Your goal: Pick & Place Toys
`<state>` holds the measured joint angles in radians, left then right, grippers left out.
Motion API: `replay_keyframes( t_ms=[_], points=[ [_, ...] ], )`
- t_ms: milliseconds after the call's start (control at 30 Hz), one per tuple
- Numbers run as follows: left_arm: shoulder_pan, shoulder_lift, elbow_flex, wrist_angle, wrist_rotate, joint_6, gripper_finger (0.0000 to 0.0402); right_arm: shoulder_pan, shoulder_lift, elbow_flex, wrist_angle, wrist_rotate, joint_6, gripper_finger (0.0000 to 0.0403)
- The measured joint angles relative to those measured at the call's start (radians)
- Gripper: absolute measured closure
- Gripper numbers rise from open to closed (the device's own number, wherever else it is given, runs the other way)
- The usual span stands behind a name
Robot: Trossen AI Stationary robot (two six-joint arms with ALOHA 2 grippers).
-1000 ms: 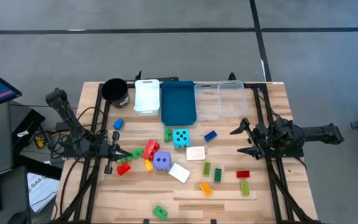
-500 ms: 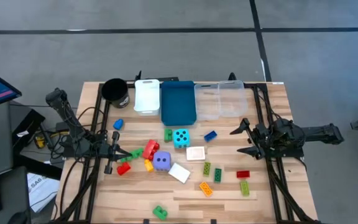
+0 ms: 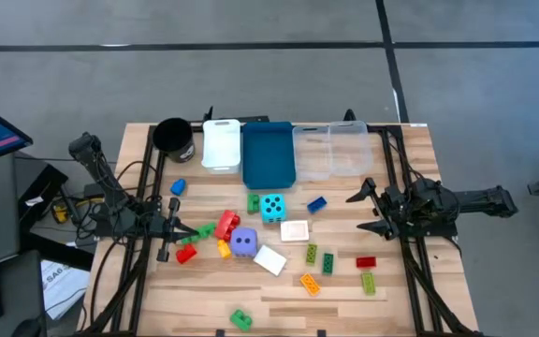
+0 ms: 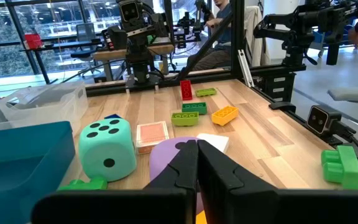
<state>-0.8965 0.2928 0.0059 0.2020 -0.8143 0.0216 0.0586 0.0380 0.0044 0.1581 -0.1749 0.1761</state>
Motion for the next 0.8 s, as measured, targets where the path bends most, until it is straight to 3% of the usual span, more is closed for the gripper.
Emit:
replay_keyframes(
  t_ms=[367, 667, 800],
  points=[
    [0.000, 0.000, 0.000, 0.017, 0.000, 0.000, 0.0401, -0.011, 0.000, 0.000, 0.000, 0.024, -0.105, 0.0019],
    [0.001, 0.000, 0.000, 0.322, -0.001, 0.021, 0.0401, -0.015, 0.000, 0.000, 0.070, 0.025, 0.006, 0.0019],
    [0.001, 0.000, 0.000, 0.360, -0.002, 0.095, 0.0401, -0.015, 0.000, 0.000, 0.074, 0.025, 0.016, 0.0019]
  ],
)
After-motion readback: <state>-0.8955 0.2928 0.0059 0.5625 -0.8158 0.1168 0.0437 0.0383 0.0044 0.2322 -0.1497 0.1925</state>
